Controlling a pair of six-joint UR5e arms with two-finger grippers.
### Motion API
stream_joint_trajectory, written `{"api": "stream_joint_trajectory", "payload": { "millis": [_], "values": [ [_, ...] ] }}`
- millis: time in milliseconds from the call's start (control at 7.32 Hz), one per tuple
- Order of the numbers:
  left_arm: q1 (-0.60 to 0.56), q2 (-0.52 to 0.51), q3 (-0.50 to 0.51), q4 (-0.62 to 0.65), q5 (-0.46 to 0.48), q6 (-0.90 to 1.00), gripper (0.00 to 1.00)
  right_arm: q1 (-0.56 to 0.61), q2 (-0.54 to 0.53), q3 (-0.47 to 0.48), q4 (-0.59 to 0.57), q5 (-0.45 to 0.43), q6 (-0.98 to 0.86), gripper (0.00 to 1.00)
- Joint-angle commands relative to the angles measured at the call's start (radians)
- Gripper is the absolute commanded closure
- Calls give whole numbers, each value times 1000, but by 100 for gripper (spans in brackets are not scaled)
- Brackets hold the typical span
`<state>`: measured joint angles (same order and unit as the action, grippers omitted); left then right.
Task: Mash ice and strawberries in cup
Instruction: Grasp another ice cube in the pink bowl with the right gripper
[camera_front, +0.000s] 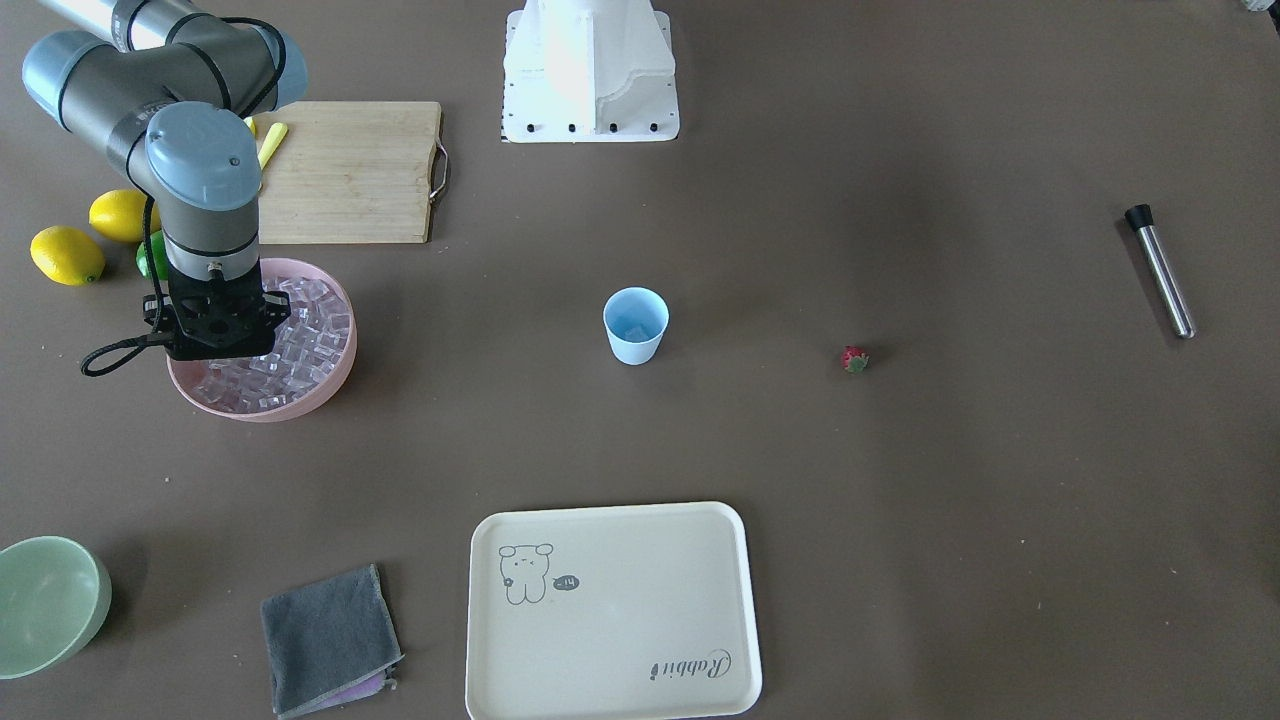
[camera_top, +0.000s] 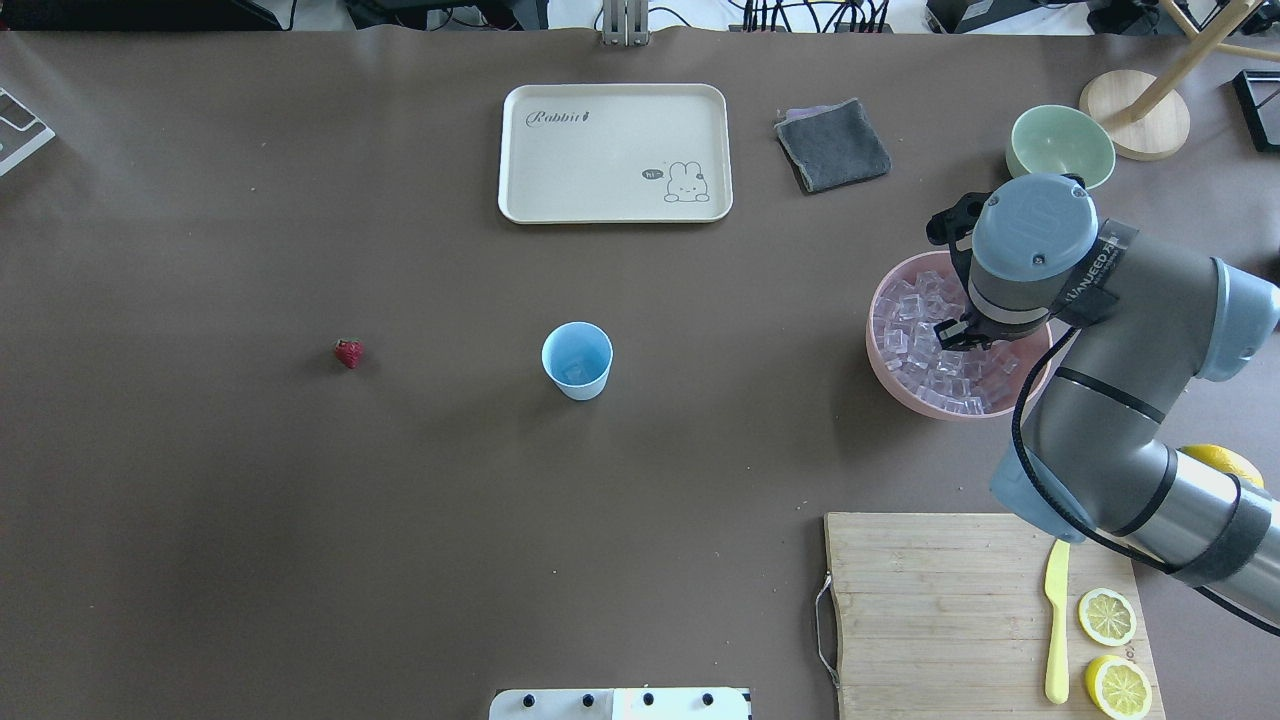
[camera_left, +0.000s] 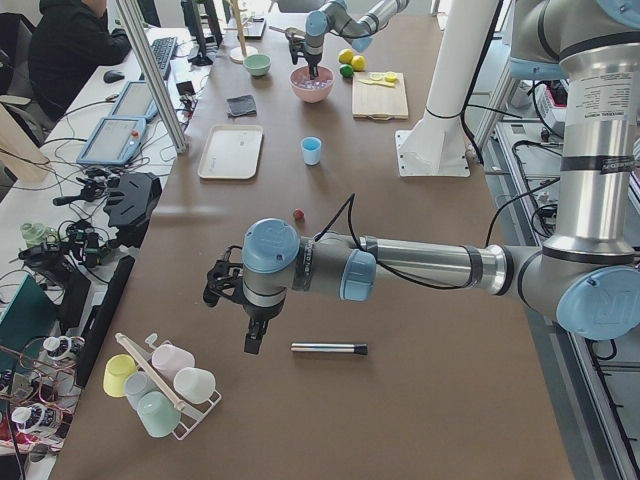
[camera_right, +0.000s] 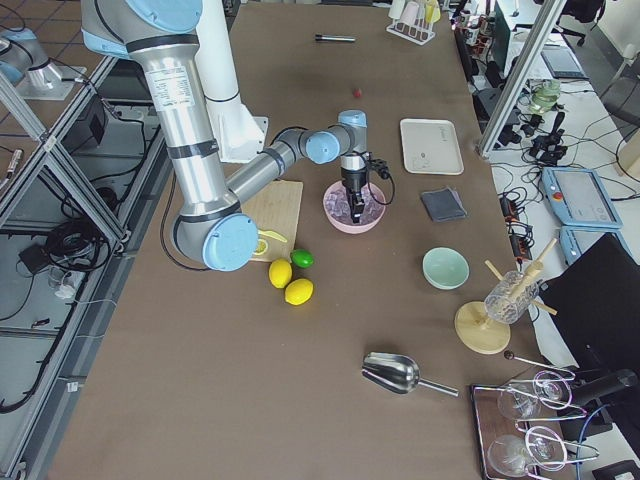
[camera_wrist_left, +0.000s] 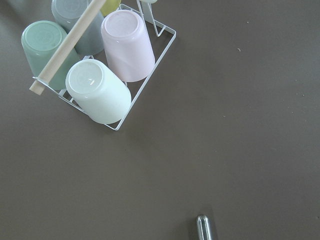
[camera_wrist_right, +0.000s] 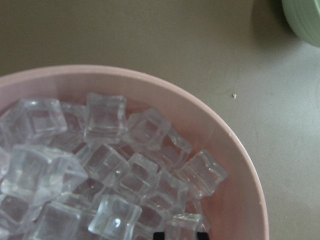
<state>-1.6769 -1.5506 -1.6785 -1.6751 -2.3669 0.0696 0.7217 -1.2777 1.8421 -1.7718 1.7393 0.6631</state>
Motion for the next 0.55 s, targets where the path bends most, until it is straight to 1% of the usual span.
{"api": "stream_joint_trajectory", "payload": {
  "millis": [0,137,273,410],
  "values": [
    [0,-2,0,0,0,-1,1,34,42,25,-35,25,-10,78],
    [0,-3,0,0,0,1,1,36,134,28,-100,52,1,78],
    [0,-3,0,0,0,-1,1,30,209,20,-110,84,33,78],
    [2,-5,3,0,0,-1,1,24,268,22,-103,136,124,79]
  ]
}}
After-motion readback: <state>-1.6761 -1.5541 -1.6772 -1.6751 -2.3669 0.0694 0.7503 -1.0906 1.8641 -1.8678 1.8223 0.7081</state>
